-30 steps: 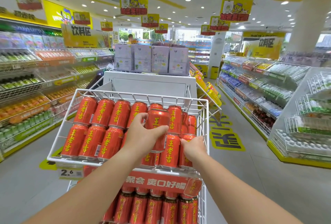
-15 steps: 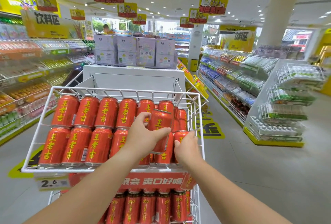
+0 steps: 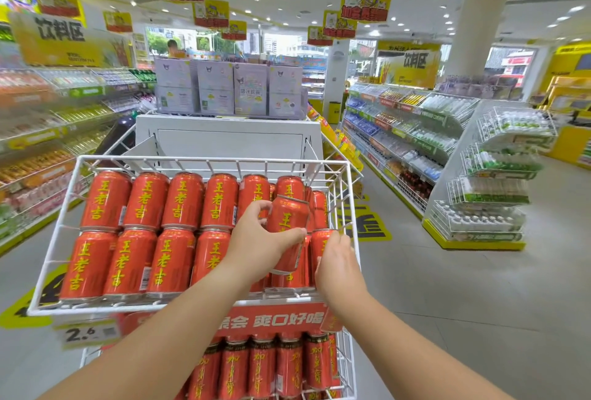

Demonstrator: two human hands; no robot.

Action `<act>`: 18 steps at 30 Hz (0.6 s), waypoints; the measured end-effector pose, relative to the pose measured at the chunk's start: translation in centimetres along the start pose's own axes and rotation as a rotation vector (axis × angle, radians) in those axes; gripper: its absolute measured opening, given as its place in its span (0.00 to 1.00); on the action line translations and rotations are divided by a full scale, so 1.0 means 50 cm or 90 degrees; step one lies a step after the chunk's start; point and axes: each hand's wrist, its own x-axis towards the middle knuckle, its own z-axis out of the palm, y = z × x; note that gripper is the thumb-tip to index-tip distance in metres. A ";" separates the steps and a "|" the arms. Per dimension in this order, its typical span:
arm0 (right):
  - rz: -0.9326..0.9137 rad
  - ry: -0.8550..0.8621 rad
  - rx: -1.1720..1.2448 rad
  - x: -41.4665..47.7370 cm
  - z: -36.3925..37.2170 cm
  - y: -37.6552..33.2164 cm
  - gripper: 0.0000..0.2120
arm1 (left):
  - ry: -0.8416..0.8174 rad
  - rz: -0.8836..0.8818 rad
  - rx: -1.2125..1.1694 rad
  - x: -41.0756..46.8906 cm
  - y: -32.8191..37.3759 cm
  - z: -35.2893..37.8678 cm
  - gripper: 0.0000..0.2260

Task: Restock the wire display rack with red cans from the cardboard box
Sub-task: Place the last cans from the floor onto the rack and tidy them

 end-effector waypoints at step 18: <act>-0.267 -0.115 -0.181 -0.096 -0.080 0.058 0.35 | 0.063 -0.013 0.087 0.098 0.049 0.066 0.35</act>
